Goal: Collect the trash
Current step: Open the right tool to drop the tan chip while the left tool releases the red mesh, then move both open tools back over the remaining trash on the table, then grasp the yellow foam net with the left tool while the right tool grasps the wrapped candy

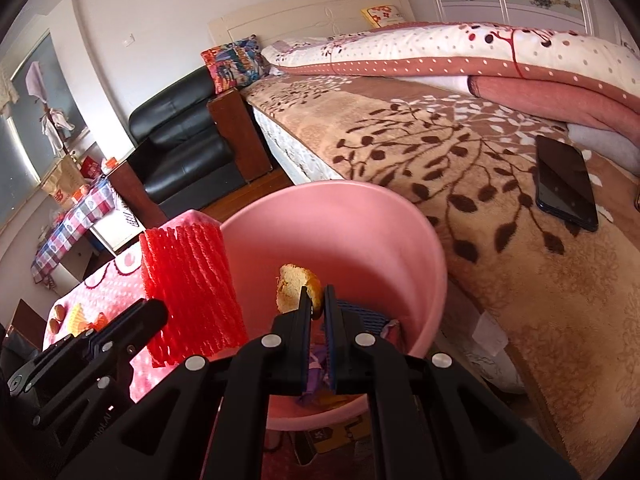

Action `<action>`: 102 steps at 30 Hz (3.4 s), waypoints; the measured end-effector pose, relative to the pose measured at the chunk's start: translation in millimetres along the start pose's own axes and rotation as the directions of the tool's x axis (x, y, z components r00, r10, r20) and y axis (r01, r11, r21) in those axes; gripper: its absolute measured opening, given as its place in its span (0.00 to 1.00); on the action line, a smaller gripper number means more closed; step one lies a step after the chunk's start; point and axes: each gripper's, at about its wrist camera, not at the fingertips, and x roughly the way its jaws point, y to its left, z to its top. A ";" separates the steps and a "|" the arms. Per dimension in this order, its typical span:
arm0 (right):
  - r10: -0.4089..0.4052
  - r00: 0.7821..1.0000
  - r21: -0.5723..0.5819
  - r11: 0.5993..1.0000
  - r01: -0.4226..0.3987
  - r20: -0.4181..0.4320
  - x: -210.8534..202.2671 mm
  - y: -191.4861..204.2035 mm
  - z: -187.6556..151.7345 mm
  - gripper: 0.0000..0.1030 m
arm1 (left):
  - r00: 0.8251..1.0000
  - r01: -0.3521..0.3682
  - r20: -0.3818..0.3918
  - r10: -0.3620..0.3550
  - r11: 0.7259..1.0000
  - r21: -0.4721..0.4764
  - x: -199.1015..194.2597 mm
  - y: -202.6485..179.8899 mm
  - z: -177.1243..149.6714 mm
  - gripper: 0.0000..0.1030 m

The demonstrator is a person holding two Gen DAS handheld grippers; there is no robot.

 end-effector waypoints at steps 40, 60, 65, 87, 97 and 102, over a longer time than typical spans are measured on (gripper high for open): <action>0.040 0.999 -0.041 0.998 -0.041 -0.020 -22.4 20.2 -14.6 0.27 | 0.999 0.004 0.039 -0.004 1.000 0.016 -30.1 -4.8 3.9 0.25; 0.167 0.986 -0.101 0.981 -0.168 -0.025 -36.5 102.1 -37.3 0.28 | 0.985 -0.089 0.144 0.096 0.995 -0.049 -92.7 63.1 -15.3 0.25; 0.196 0.979 -0.147 0.968 -0.201 -0.053 -29.9 135.7 -45.7 0.30 | 0.981 -0.121 0.143 0.132 0.989 -0.084 -101.1 95.0 -23.1 0.25; 0.294 0.922 -0.295 0.884 -0.362 -0.251 32.3 277.8 -77.6 0.47 | 0.940 -0.311 0.076 0.331 0.929 -0.201 -124.3 253.7 -70.0 0.25; 0.221 0.932 -0.354 0.880 -0.317 -0.286 71.5 299.0 -86.1 0.51 | 0.988 -0.155 -0.004 0.155 0.979 -0.133 -88.5 259.6 -75.1 0.25; 0.241 0.924 -0.351 0.873 -0.339 -0.296 82.4 295.7 -83.9 0.47 | 0.988 -0.152 -0.046 0.149 0.985 -0.082 -69.7 258.7 -75.0 0.25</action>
